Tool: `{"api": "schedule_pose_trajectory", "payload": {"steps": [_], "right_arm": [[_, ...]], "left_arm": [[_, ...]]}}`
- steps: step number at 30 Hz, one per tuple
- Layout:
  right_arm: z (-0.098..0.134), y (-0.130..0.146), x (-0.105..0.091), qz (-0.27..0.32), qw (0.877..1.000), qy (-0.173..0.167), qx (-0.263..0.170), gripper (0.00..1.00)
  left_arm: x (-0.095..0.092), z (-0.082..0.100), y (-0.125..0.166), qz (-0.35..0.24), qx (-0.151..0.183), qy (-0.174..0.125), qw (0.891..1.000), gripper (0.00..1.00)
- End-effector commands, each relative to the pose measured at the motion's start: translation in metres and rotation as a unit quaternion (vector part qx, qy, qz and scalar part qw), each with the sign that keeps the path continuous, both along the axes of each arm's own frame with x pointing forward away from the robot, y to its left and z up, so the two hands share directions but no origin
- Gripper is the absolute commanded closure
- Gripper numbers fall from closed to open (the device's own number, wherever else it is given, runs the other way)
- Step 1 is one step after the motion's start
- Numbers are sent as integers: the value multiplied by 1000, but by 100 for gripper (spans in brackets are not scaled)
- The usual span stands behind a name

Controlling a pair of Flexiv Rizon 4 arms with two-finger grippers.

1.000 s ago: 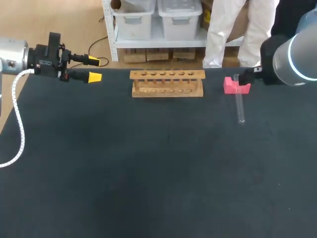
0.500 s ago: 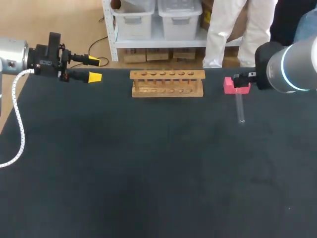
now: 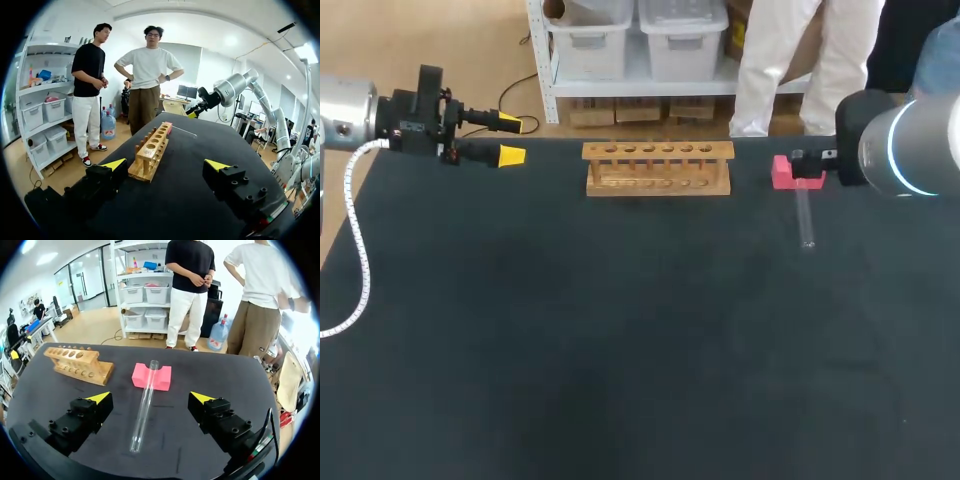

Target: Grasp the test tube, adjust it, and insert it.

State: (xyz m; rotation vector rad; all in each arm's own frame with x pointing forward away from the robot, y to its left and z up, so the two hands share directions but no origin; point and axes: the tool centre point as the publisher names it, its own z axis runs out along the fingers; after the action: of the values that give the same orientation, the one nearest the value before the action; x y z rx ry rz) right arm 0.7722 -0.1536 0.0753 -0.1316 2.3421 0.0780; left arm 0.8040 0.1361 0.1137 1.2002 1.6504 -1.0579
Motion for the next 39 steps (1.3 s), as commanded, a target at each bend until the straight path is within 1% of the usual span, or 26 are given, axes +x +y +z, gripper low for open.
{"api": "schedule_pose_trajectory", "payload": {"steps": [1, 3, 15, 23, 31, 39], "right_arm": [[-13, 11, 2, -7, 999, -47, -14, 0], [-19, 14, 4, -12, 998, -47, -27, 0], [-40, 13, 11, -19, 998, -60, -4, 0], [-57, 14, 13, -20, 998, -55, 0, 0], [-70, 23, 16, -20, 999, -49, 9, 0], [-80, 21, 16, -26, 999, -40, 14, 0]], "left_arm": [[0, -1, 1, 0, -1, -1, 1000, 0], [0, -1, 1, 0, -1, -1, 1000, 0], [0, -1, 1, 0, -1, -1, 1000, 0], [0, -1, 1, 0, -1, -1, 1000, 0], [0, -1, 1, 0, -1, -1, 1000, 0], [0, -1, 1, 0, -1, -1, 1000, 0]]}}
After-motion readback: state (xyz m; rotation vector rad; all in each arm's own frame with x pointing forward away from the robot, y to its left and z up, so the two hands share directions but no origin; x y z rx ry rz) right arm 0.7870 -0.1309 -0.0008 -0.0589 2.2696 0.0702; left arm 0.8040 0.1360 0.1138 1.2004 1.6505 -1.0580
